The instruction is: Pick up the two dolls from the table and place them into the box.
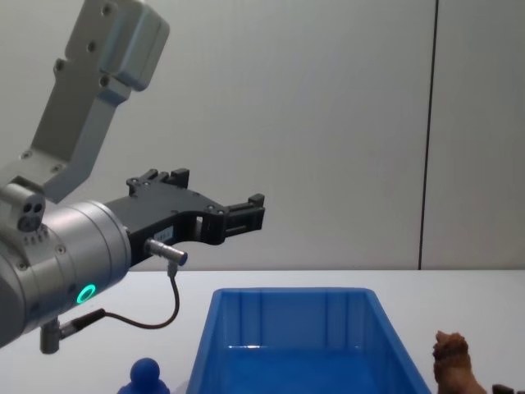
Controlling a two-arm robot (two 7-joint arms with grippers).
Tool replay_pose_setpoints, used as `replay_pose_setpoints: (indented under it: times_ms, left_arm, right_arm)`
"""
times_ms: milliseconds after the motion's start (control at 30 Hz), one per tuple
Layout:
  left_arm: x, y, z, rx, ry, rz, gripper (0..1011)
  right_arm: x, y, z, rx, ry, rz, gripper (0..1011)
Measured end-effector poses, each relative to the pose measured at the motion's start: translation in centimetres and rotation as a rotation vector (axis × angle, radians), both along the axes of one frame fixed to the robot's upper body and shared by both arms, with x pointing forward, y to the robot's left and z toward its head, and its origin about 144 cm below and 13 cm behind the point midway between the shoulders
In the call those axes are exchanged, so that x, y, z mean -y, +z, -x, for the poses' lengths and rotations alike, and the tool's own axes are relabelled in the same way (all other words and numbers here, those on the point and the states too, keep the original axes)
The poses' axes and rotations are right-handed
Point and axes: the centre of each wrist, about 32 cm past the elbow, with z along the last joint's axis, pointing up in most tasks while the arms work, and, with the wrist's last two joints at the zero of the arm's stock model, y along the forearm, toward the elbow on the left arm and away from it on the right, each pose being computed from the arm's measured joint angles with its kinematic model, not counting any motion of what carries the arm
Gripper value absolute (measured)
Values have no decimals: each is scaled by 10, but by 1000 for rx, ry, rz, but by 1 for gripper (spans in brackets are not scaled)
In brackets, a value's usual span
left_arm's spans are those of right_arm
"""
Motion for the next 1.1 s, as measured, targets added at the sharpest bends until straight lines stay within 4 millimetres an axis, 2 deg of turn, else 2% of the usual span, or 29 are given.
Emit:
replay_pose_setpoints:
  times_ms: [67, 133, 167, 200, 267, 667, 1100]
  left_arm:
    - [0, 0, 0, 0, 0, 0, 1001]
    - [0, 0, 0, 0, 0, 0, 1001]
    - [0, 0, 0, 0, 0, 0, 1001]
    - [0, 0, 0, 0, 0, 0, 1001]
    - [0, 0, 0, 0, 0, 0, 1001]
    - [0, 0, 0, 0, 0, 0, 1001]
    - [0, 0, 0, 0, 0, 0, 1001]
  right_arm:
    - [0, -1, 0, -2, -3, -2, 503]
    - [-1, -1, 1, -3, -6, -3, 402]
    - [-1, -1, 1, -3, -7, -3, 402]
    - [-1, -1, 1, -3, -8, -3, 340]
    - [-1, -1, 1, 0, -11, -4, 294]
    - [-4, 10, 4, 73, -4, -4, 279]
    - [-10, 35, 0, 213, 109, -38, 279]
